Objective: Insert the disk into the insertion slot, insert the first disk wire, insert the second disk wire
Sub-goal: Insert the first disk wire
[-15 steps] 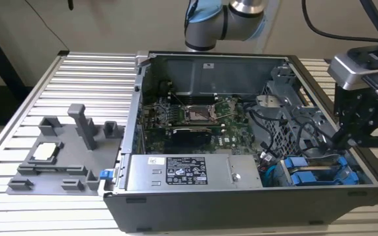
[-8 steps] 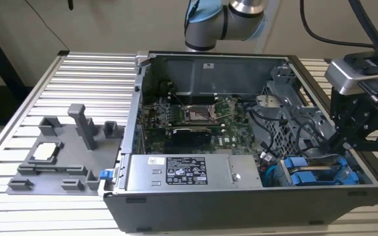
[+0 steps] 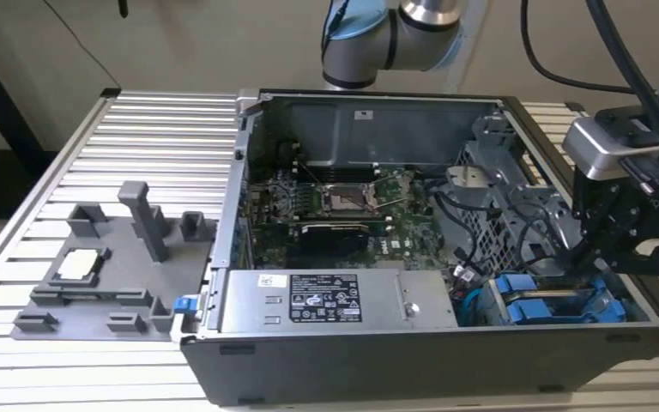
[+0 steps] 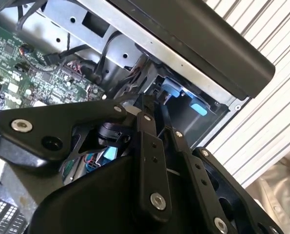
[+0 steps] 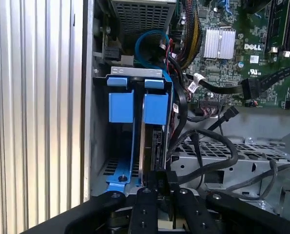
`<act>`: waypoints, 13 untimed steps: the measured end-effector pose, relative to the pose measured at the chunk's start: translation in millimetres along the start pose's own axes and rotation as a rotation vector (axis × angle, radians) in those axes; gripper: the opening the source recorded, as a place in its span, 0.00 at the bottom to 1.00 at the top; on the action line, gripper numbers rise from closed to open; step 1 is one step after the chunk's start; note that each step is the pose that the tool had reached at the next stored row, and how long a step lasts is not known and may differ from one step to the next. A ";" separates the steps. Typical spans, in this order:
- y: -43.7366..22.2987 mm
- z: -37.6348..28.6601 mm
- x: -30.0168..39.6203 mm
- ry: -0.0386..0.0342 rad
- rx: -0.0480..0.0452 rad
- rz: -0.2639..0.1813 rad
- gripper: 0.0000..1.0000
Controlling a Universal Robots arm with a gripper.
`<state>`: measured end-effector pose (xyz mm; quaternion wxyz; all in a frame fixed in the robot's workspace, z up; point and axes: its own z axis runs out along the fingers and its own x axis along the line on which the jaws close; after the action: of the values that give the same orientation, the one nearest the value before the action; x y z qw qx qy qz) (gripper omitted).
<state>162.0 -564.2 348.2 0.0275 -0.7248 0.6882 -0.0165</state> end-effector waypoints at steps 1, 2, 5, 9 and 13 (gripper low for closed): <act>0.0 0.8 0.2 -0.0003 -0.0029 0.000 0.19; 0.2 1.5 0.3 -0.0010 -0.0052 0.000 0.19; 0.1 2.0 0.4 -0.0070 -0.0055 0.001 0.19; 0.1 3.1 0.8 -0.0075 -0.0054 0.001 0.19; 0.1 4.3 1.2 -0.0067 -0.0054 0.008 0.19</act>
<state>162.2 -565.3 343.9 0.0280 -0.7222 0.6910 -0.0121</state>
